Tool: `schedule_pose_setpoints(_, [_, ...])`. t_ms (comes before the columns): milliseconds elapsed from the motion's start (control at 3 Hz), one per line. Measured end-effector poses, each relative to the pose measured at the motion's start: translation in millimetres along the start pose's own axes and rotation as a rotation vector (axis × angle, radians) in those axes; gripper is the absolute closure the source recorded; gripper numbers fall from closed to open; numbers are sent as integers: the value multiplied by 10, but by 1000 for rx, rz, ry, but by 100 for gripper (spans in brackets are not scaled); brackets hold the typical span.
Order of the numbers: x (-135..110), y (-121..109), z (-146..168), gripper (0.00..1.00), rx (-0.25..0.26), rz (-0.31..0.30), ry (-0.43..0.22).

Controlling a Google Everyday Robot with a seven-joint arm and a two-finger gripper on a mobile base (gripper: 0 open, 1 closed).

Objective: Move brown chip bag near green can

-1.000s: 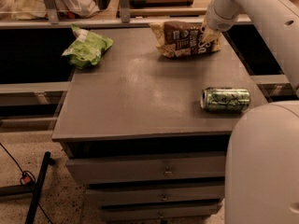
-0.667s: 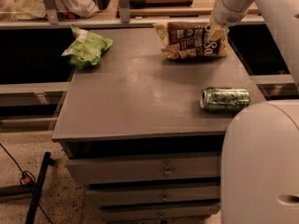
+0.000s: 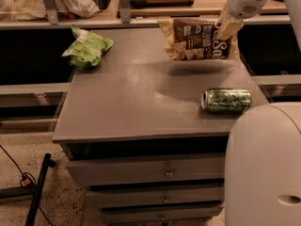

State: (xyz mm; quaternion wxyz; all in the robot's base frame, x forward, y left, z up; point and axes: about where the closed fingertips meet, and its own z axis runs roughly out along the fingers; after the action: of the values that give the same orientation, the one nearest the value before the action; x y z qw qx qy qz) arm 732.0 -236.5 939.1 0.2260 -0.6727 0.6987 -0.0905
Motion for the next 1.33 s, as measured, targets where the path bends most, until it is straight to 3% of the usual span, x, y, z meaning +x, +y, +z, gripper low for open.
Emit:
schedule_pose_setpoints(667, [196, 295, -416, 100, -9, 28, -52])
schedule_pose_setpoints(1333, [315, 713, -507, 100, -29, 11, -54])
